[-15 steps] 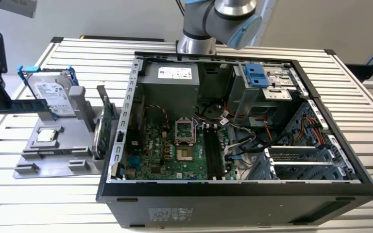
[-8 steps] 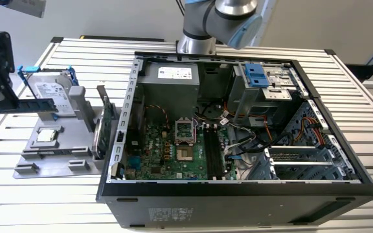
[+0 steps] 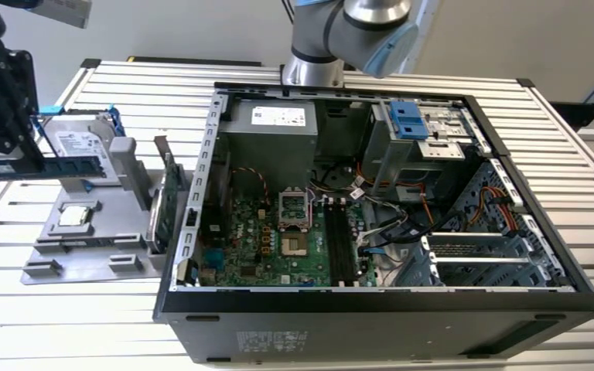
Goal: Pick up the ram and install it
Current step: 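Pick up the ram and move it above insertion slot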
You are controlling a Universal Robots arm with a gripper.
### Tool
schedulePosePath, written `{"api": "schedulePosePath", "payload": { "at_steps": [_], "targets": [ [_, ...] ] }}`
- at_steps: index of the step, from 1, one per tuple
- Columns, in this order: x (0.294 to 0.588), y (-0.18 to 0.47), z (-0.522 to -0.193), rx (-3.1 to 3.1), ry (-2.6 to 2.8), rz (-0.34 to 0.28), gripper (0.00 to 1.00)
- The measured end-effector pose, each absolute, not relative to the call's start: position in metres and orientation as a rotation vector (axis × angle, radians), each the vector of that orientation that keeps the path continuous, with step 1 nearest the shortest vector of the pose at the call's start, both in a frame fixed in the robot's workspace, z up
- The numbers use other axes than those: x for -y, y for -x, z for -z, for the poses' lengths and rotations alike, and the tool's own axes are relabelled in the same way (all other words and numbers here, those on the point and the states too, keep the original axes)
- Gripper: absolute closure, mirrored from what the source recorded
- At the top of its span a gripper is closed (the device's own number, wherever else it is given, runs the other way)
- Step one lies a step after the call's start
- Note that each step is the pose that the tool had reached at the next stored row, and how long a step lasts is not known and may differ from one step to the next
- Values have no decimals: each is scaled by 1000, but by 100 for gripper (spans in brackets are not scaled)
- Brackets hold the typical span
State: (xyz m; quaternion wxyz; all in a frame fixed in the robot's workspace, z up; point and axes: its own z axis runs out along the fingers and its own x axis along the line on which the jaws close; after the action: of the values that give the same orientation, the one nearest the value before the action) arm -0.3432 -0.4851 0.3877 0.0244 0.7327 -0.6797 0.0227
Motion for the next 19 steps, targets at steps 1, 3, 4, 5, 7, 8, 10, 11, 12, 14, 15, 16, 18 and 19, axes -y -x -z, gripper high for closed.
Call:
{"api": "schedulePosePath", "payload": {
  "at_steps": [1, 3, 4, 5, 7, 8, 10, 11, 12, 14, 15, 16, 18, 19],
  "targets": [
    [485, 342, -388, 2103, -2267, -70, 100],
    [485, 338, -388, 2103, -2267, -70, 100],
    [485, 337, -388, 2103, -2267, -70, 100],
    [485, 335, -388, 2103, -2267, -70, 100],
    [484, 332, -388, 2103, -2267, -70, 100],
    [484, 330, -388, 2103, -2267, -70, 100],
    [484, 327, -388, 2103, -2267, -70, 100],
    [484, 326, -388, 2103, -2267, -70, 100],
    [484, 324, -388, 2103, -2267, -70, 100],
    [484, 321, -388, 2103, -2267, -70, 100],
    [484, 319, -388, 2103, -2267, -70, 100],
    [483, 318, -388, 2103, -2267, -70, 100],
    [483, 314, -388, 2103, -2267, -70, 100],
    [483, 312, -388, 2103, -2267, -70, 100]
  ]
}}
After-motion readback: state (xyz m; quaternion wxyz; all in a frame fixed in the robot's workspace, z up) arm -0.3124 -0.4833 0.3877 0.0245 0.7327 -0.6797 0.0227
